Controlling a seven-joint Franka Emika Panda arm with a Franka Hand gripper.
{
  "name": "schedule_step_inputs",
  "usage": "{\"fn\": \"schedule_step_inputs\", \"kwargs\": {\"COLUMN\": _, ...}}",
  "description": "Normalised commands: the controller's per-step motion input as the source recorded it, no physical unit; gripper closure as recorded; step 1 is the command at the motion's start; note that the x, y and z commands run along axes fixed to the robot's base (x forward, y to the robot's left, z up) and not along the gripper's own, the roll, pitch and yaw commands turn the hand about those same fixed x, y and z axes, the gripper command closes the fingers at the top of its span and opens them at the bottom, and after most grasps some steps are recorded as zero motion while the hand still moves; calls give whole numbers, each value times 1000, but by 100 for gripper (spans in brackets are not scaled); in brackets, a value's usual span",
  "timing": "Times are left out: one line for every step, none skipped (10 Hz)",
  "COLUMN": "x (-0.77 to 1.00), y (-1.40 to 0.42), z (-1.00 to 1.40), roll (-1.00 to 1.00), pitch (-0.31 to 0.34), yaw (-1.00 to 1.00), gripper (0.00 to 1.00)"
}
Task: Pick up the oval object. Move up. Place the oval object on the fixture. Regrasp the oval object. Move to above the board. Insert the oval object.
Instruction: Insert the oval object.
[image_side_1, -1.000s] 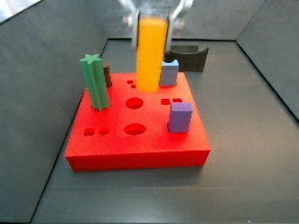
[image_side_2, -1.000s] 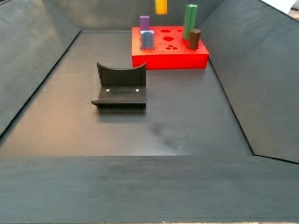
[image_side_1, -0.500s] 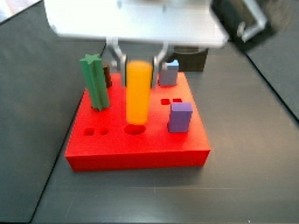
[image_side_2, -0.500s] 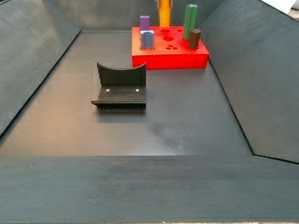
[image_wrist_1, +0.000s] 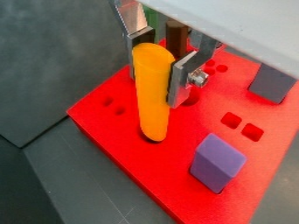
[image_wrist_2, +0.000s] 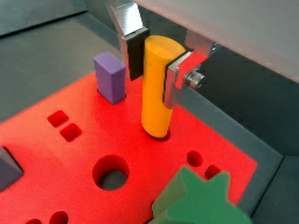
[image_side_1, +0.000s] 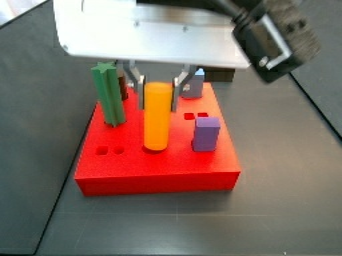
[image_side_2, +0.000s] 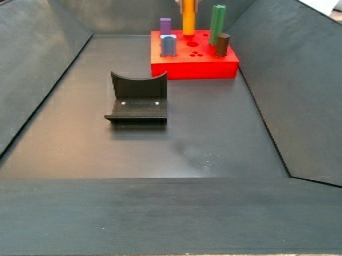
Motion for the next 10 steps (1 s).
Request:
{"fn": "schedule_step_inputs", "kwargs": {"x": -29, "y": 0, "z": -140, "roll": 0, "pitch": -99, "yaw": 0, "gripper": 100}}
{"fn": "schedule_step_inputs", "kwargs": {"x": -3, "y": 0, "z": -97, "roll": 0, "pitch": -76, "yaw": 0, "gripper": 100}}
{"fn": "schedule_step_inputs", "kwargs": {"x": -17, "y": -6, "z": -140, "roll": 0, "pitch": -104, "yaw": 0, "gripper": 100}}
{"fn": "schedule_step_inputs", "kwargs": {"x": -89, "y": -69, "z": -334, "roll": 59, "pitch": -209, "yaw": 0, "gripper": 100}}
{"fn": "schedule_step_inputs", "kwargs": {"x": -186, "y": -171, "z": -569, "roll": 163, "pitch": -327, "yaw": 0, "gripper": 100}}
{"fn": "schedule_step_inputs", "kwargs": {"x": -154, "y": -189, "z": -517, "roll": 139, "pitch": -366, "yaw": 0, "gripper": 100}}
{"fn": "schedule_step_inputs", "kwargs": {"x": -134, "y": -209, "z": -500, "roll": 153, "pitch": -364, "yaw": 0, "gripper": 100}}
{"fn": "schedule_step_inputs", "kwargs": {"x": -86, "y": -214, "z": -520, "roll": 177, "pitch": -336, "yaw": 0, "gripper": 100}}
{"fn": "schedule_step_inputs", "kwargs": {"x": 0, "y": -149, "z": -397, "roll": 109, "pitch": -211, "yaw": 0, "gripper": 100}}
{"fn": "schedule_step_inputs", "kwargs": {"x": 0, "y": 0, "z": -143, "roll": 0, "pitch": -140, "yaw": 0, "gripper": 100}}
